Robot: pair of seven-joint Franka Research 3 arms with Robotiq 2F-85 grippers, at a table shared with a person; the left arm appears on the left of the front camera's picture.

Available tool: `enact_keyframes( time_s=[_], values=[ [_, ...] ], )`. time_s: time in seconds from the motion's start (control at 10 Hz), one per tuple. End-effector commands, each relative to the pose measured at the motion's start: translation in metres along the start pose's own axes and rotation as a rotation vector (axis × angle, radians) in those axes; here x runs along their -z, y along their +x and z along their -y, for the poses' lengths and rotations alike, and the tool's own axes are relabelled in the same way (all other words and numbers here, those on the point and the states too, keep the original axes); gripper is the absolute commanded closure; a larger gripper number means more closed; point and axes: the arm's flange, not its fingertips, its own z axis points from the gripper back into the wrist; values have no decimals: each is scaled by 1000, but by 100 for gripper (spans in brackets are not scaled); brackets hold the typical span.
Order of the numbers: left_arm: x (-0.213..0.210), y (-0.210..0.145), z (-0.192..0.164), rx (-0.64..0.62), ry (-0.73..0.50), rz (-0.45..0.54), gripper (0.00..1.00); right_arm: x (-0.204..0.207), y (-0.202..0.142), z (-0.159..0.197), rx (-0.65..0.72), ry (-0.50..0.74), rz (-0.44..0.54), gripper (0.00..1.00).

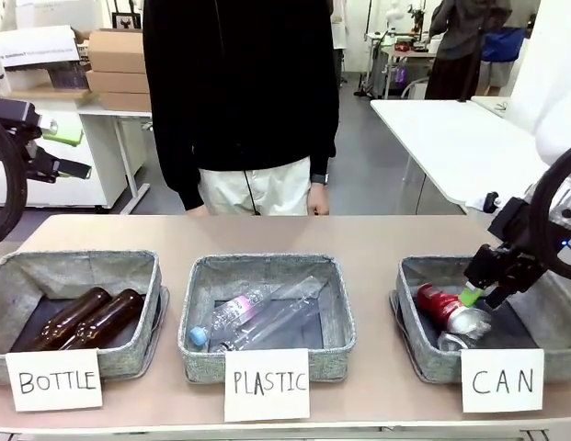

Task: Sort the can waste into the basket.
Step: Pick up the can waste from the table and place it in the right Fabric basket.

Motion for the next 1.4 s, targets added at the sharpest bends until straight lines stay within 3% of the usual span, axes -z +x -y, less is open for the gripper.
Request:
enact_keyframes(
  time_s=[0.0, 0.4, 0.5, 0.6, 0.7, 0.8, 0.9, 1.0, 1.1, 1.2, 1.3],
  values=[
    [-1, 1, 3, -9, -11, 11, 0, 0, 2, 0, -16, 21, 24, 0],
    [-1, 1, 3, -9, -11, 11, 0, -4, 4, -1, -14, 17, 25, 0],
    [-1, 1, 3, -9, -11, 11, 0, -9, 4, 1, -15, 55, 68, 0],
    [-1, 1, 3, -9, -11, 11, 0, -25, -1, 5, -90, 281, 310, 0],
    [-1, 1, 3, -9, -11, 11, 0, -42, -14, 9, -73, 648, 665, 0],
    [-1, 1, 3, -9, -11, 11, 0, -54, -27, 10, -13, 1013, 793, 0],
    [-1, 1, 3, -9, -11, 11, 0, -61, -31, 9, 73, 1223, 812, 0],
    [-1, 1, 3, -9, -11, 11, 0, -62, -29, 10, 52, 1292, 832, 0],
    [-1, 1, 3, -9, -11, 11, 0, -62, -23, 11, 43, 1334, 824, 0],
    [-1, 1, 3, -9, -11, 11, 0, -62, -10, 7, 147, 1284, 805, 0],
    [-1, 1, 3, -9, -11, 11, 0, -93, -21, 12, 161, 804, 533, 0]
  ],
)
